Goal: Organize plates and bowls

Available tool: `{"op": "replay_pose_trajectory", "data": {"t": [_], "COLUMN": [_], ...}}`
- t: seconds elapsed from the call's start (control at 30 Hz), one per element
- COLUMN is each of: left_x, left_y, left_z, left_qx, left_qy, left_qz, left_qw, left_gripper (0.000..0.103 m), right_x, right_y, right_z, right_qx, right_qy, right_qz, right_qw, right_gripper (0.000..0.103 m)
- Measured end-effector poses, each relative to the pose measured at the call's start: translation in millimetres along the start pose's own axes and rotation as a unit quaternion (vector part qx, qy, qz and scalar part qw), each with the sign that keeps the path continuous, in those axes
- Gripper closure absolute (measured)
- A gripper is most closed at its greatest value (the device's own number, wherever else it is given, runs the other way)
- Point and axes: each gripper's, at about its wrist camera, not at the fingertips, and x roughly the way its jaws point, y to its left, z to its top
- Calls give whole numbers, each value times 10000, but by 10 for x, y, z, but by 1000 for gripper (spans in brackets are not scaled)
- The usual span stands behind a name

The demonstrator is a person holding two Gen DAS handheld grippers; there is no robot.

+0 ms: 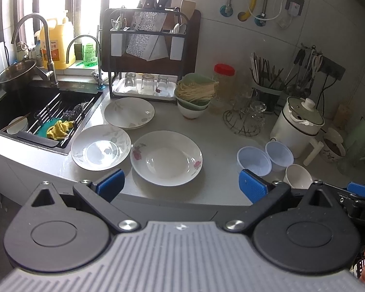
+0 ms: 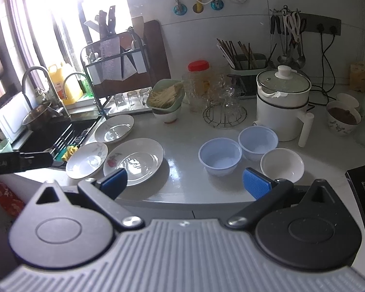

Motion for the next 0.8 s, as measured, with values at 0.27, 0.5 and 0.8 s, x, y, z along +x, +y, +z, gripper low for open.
{"op": "replay_pose_trajectory", "data": {"t": [0.27,0.5,0.8], "left_x": [-2,10,25], "left_y": [25,6,-56], "left_z": [-34,-32,-58], "left_qx": [-26,-8,-45], "left_qy": [-40,-93,-84], "left_qz": [146,176,113], "left_qw": [9999,9998,9999], "left_gripper": [1,1,1], "right_x": [-9,26,37], "right_y": [11,14,-25], "right_z": [-18,-34,-32], "right_qx": [-16,-8,91], "right_qy": [-76,23,-11], "right_qz": [84,156,122], "right_qw": [9999,9999,9999], "right_gripper": [0,0,0]}}
